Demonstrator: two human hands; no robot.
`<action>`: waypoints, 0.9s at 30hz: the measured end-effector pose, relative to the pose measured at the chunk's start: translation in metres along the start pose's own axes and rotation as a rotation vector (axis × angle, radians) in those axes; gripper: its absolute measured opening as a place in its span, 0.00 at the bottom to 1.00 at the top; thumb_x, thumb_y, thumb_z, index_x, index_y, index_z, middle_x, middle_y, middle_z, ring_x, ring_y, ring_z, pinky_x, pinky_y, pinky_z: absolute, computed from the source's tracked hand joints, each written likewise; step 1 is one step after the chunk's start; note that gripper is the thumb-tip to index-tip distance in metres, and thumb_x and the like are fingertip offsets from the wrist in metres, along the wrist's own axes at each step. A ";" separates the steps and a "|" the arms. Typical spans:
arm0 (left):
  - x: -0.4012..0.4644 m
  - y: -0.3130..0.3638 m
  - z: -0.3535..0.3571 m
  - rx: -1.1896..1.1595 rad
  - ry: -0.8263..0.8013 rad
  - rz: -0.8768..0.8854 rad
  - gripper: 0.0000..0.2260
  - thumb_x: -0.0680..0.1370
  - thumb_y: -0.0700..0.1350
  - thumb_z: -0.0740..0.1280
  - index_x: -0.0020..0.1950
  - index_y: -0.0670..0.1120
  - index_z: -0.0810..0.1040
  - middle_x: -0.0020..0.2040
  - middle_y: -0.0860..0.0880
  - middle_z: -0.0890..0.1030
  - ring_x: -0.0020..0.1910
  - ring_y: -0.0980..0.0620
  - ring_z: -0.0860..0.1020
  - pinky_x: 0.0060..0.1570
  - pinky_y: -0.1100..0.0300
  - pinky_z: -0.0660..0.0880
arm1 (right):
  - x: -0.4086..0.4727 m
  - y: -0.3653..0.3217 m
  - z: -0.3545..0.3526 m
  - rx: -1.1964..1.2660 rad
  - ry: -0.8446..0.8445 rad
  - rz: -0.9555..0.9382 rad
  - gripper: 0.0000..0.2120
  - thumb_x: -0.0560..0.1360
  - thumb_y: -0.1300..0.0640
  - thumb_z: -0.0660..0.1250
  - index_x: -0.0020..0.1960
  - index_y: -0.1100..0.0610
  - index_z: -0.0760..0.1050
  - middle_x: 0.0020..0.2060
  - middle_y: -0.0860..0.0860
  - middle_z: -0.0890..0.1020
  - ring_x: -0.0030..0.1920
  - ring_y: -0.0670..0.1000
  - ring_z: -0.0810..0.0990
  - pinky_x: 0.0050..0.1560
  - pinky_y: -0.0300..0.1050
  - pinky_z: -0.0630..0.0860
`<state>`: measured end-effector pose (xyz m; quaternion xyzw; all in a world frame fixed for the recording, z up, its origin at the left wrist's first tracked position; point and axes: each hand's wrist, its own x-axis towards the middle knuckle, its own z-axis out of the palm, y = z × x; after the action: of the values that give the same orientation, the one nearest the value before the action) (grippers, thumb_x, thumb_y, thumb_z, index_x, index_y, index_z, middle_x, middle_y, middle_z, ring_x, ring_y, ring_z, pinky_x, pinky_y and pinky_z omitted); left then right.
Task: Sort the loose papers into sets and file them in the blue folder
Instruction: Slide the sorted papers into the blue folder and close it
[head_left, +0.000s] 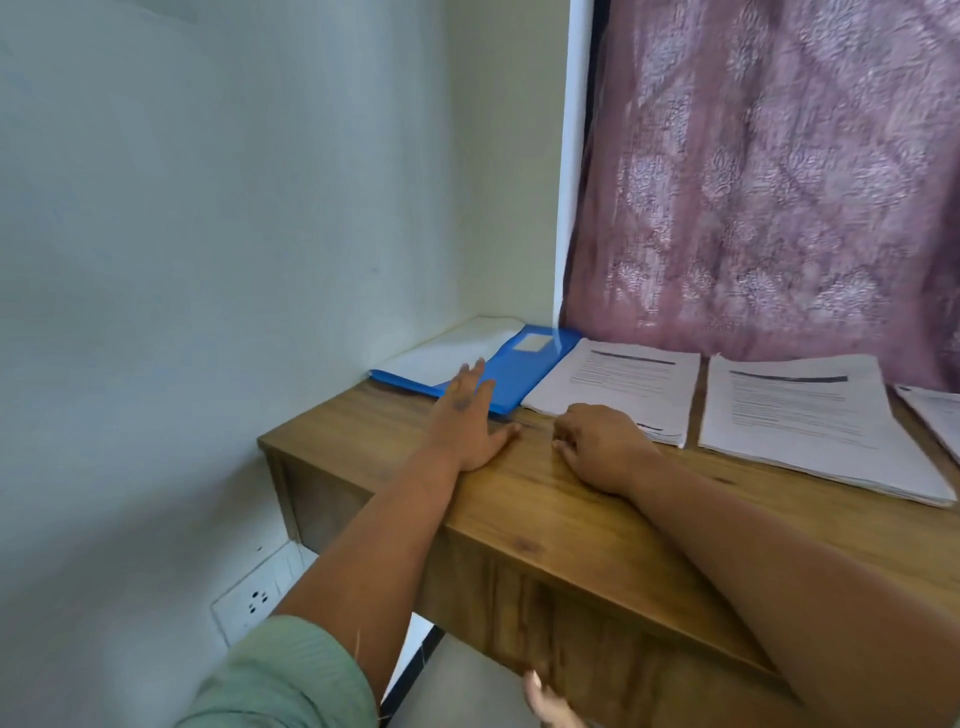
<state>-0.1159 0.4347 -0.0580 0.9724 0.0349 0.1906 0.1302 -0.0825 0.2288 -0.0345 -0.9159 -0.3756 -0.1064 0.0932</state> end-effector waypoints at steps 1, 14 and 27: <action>0.003 -0.001 0.001 0.005 -0.036 0.007 0.34 0.78 0.62 0.62 0.78 0.47 0.58 0.80 0.47 0.53 0.78 0.46 0.51 0.75 0.49 0.55 | 0.003 -0.003 0.000 -0.027 0.002 -0.003 0.09 0.80 0.51 0.60 0.53 0.53 0.77 0.48 0.49 0.78 0.49 0.50 0.75 0.51 0.43 0.72; 0.013 0.003 -0.004 0.300 0.005 -0.088 0.21 0.82 0.59 0.56 0.57 0.42 0.74 0.54 0.43 0.76 0.58 0.45 0.69 0.49 0.55 0.71 | -0.007 0.005 0.004 0.053 0.031 -0.037 0.11 0.81 0.49 0.58 0.57 0.50 0.77 0.47 0.45 0.76 0.49 0.45 0.72 0.48 0.38 0.68; 0.013 0.021 -0.014 0.425 0.033 0.134 0.15 0.81 0.43 0.60 0.69 0.47 0.66 0.48 0.45 0.72 0.41 0.52 0.73 0.40 0.59 0.74 | -0.010 0.022 0.000 -0.090 0.102 0.264 0.19 0.80 0.55 0.59 0.70 0.49 0.68 0.65 0.50 0.71 0.66 0.52 0.66 0.65 0.49 0.68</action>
<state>-0.1093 0.4192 -0.0352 0.9748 0.0118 0.2031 -0.0913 -0.0734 0.2065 -0.0388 -0.9540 -0.2416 -0.1565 0.0840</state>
